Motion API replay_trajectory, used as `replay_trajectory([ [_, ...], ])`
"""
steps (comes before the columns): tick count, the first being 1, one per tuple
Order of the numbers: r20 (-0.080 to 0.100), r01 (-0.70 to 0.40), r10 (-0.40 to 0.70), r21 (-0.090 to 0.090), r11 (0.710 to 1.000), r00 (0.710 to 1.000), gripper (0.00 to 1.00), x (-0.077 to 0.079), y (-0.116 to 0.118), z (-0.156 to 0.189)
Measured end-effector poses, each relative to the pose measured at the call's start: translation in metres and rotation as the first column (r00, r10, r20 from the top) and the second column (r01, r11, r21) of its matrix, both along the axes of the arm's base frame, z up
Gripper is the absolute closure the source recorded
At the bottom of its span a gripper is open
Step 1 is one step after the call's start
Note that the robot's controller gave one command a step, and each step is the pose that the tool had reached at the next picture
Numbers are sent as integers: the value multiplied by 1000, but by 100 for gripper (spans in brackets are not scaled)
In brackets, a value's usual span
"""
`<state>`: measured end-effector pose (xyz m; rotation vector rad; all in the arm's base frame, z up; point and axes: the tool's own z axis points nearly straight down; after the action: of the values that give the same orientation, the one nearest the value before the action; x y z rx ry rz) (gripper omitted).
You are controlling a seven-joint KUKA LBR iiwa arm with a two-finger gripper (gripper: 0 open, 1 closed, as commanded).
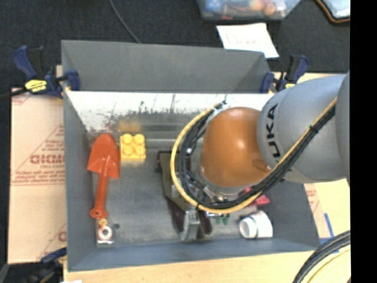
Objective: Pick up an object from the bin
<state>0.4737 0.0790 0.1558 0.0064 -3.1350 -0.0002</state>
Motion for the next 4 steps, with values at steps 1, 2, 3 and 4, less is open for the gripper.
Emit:
replay_trajectory([
  [1,8,5,-5,1,1000,1000,0,2,0,4],
  [2,9,94,-94,2,996,996,0,58,-30,-85],
  [3,20,232,-232,8,973,972,0,66,-32,-85],
  [4,13,100,-100,3,995,995,0,60,-31,-84],
])
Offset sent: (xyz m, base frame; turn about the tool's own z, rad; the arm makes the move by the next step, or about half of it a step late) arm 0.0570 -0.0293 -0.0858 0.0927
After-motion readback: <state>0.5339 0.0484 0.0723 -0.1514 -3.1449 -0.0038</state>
